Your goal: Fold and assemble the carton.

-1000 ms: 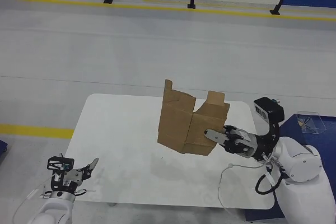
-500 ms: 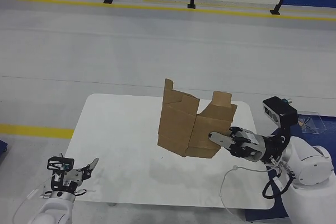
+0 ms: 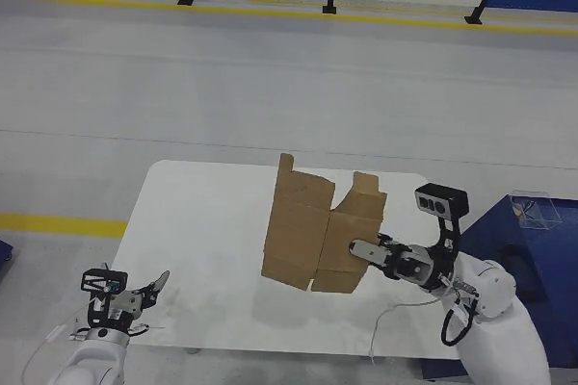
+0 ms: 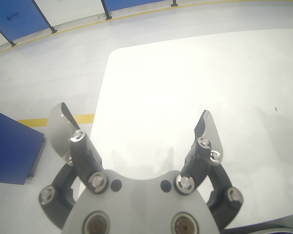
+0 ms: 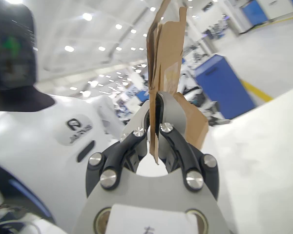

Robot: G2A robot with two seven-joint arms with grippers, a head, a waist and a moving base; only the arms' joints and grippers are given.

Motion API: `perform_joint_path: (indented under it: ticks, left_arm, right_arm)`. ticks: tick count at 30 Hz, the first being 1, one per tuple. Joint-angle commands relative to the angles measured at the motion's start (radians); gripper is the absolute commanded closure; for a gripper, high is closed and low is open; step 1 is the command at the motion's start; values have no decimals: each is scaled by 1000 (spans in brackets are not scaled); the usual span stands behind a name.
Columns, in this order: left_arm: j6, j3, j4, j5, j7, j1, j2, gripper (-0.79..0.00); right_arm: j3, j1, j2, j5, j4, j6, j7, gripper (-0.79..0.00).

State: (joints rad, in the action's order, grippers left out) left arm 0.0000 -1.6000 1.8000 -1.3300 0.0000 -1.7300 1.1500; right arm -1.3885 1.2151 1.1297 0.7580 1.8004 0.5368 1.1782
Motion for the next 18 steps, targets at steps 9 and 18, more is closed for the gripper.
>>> perform_joint_path:
  ticks: [9, 18]
  left_arm:
    - [0, 0, 0, 0, 0, 0, 0, -785]
    - [0, 0, 0, 0, 0, 0, 0, -785]
  right_arm:
    - [402, -149, 81, 930, -207, -619, 358, 0]
    - [679, -198, 159, 1422, -236, -1077, 102, 0]
